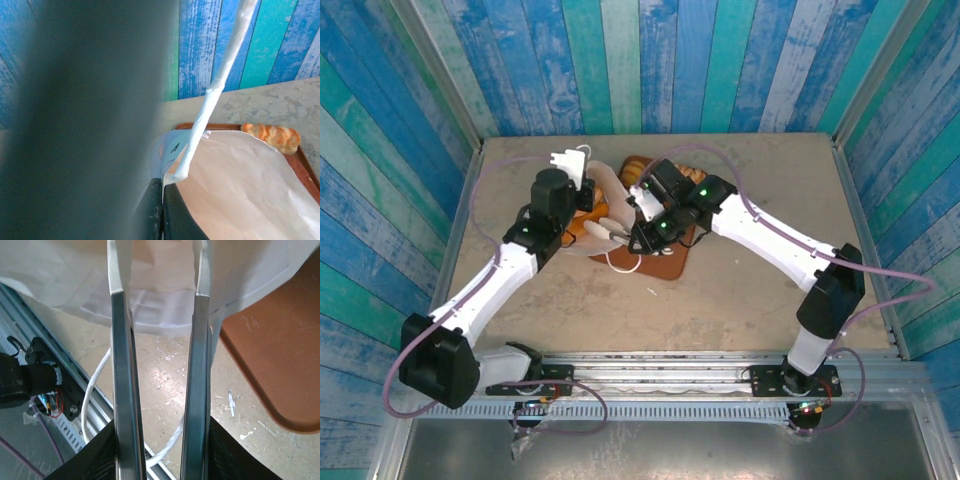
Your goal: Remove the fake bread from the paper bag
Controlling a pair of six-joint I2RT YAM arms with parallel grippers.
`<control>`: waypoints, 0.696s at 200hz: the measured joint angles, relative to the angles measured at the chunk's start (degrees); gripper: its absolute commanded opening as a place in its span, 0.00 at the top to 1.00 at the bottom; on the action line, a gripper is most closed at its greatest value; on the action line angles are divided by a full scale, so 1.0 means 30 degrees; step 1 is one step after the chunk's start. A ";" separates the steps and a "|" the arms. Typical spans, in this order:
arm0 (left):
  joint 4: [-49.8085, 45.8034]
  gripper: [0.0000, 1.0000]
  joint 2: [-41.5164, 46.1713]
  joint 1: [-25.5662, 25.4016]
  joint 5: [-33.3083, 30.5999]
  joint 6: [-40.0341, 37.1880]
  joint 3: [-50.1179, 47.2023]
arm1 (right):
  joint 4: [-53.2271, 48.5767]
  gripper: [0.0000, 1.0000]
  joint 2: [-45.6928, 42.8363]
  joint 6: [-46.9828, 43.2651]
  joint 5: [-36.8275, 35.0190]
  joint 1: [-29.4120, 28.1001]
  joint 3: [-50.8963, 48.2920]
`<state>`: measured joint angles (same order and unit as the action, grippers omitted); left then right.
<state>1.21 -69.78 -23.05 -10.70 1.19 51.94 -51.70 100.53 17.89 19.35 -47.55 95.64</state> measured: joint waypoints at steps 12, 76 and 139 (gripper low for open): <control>0.0197 0.99 0.0219 -0.0051 0.0131 -0.0036 -0.0299 | 0.0109 0.57 0.0277 0.0117 -0.0058 0.0000 0.0029; 0.0605 0.99 0.0794 -0.0226 0.0605 -0.0131 -0.1035 | 0.1851 0.52 0.1559 0.1501 0.0240 0.0277 0.0219; 0.0801 0.99 0.1494 -0.0306 0.0823 -0.0160 -0.1705 | 0.4503 0.49 0.2091 0.3118 0.1253 0.0517 -0.0189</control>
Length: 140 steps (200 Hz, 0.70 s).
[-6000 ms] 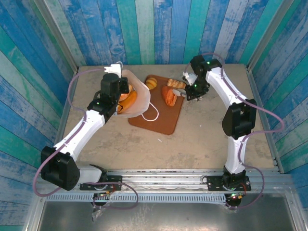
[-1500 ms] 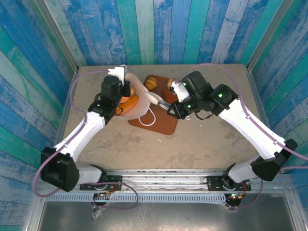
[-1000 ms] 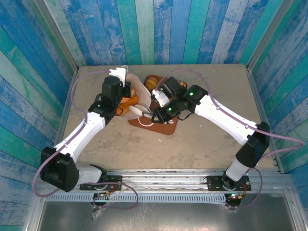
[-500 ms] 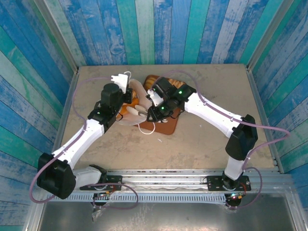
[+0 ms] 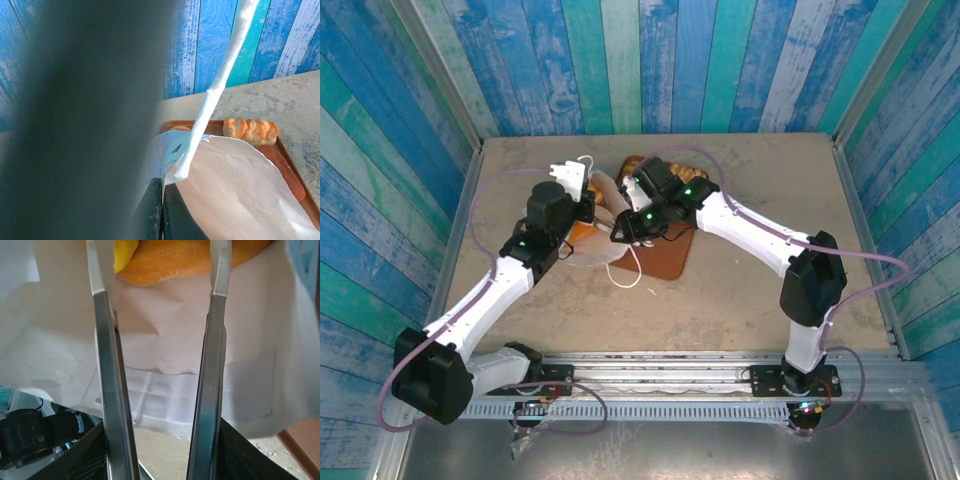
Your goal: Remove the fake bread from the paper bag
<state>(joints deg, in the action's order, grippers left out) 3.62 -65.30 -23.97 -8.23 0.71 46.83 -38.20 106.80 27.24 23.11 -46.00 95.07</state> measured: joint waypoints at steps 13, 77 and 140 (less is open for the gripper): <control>0.0022 0.99 0.0022 -0.0015 0.0029 0.0000 -0.0051 | 0.0270 0.48 0.0197 0.0211 0.0058 0.0000 -0.0124; 0.0073 0.99 0.0022 -0.0015 0.0087 0.0000 -0.0138 | 0.0641 0.47 0.0415 0.0852 0.0007 0.0022 -0.0306; 0.0073 0.99 0.0022 -0.0015 0.0087 0.0007 -0.0138 | 0.1144 0.46 0.0597 0.1115 0.0240 0.0080 -0.0583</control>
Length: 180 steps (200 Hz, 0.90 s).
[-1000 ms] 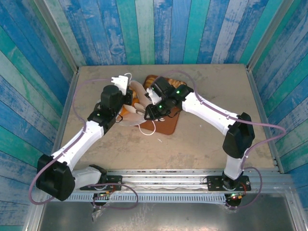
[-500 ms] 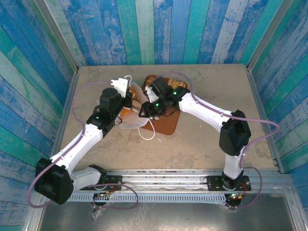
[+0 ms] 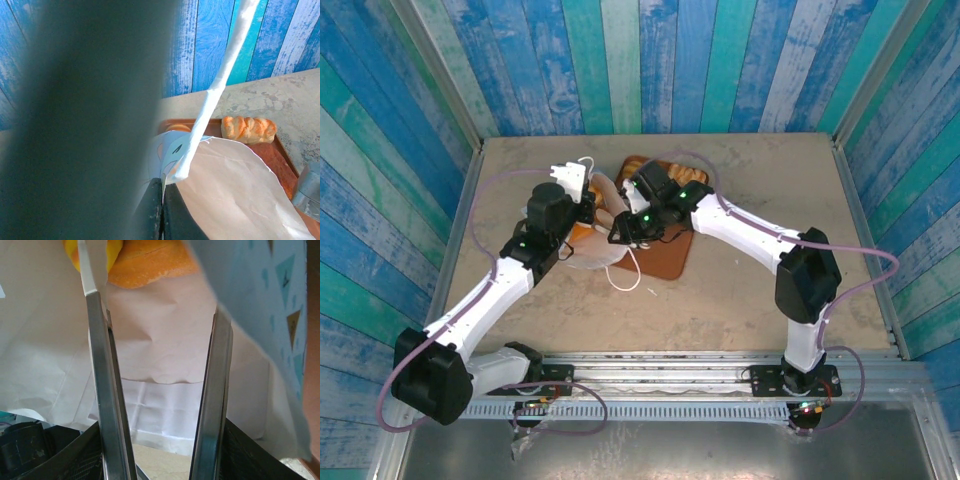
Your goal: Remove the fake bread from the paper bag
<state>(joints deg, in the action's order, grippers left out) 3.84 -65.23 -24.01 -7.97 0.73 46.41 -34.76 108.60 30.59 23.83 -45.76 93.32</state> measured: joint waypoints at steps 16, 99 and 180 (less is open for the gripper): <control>0.0000 0.99 0.0000 0.0000 0.0029 0.0000 0.0007 | 0.0204 0.46 0.0291 0.0007 0.0160 0.0073 0.0015; -0.0015 0.99 0.0000 -0.0015 0.0051 -0.0007 0.0000 | 0.0750 0.46 0.1144 0.0022 0.0605 0.0153 0.0605; -0.0015 0.99 0.0000 -0.0015 0.0051 0.0000 0.0007 | 0.0925 0.45 0.1166 0.0015 0.0656 0.0175 0.0809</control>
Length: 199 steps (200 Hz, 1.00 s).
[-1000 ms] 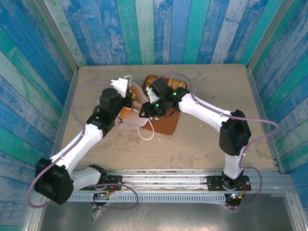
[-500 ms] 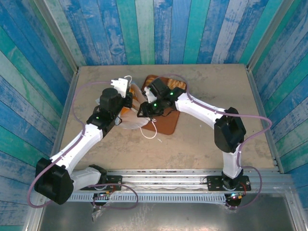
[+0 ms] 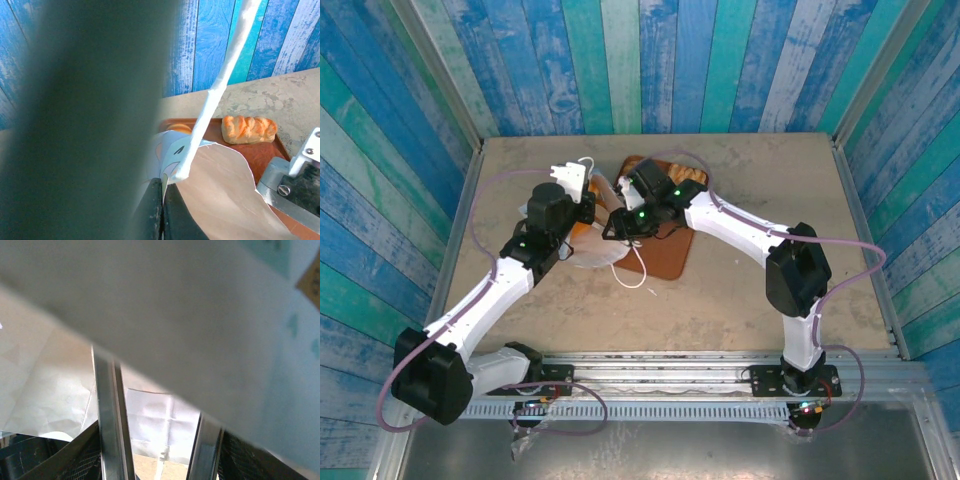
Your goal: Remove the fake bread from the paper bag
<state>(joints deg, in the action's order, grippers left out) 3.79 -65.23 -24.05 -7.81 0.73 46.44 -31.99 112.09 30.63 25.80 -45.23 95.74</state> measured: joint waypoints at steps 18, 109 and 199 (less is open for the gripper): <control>0.0000 0.99 0.0000 0.0000 0.0000 -0.0007 -0.0007 | 0.0058 0.46 0.0022 0.0000 0.0036 0.0000 0.0117; 0.0000 0.99 0.0000 0.0000 -0.0007 0.0022 0.0000 | 0.0401 0.48 0.0015 -0.0095 0.0036 0.0175 0.0182; 0.0015 0.99 0.0000 -0.0007 0.0007 0.0036 0.0000 | 0.1224 0.47 0.0015 0.0153 0.0262 0.0372 0.0153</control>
<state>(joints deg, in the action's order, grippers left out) 3.84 -65.23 -24.08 -7.79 0.84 46.44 -28.32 112.14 31.09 26.59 -44.12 96.20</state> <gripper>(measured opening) 0.045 0.540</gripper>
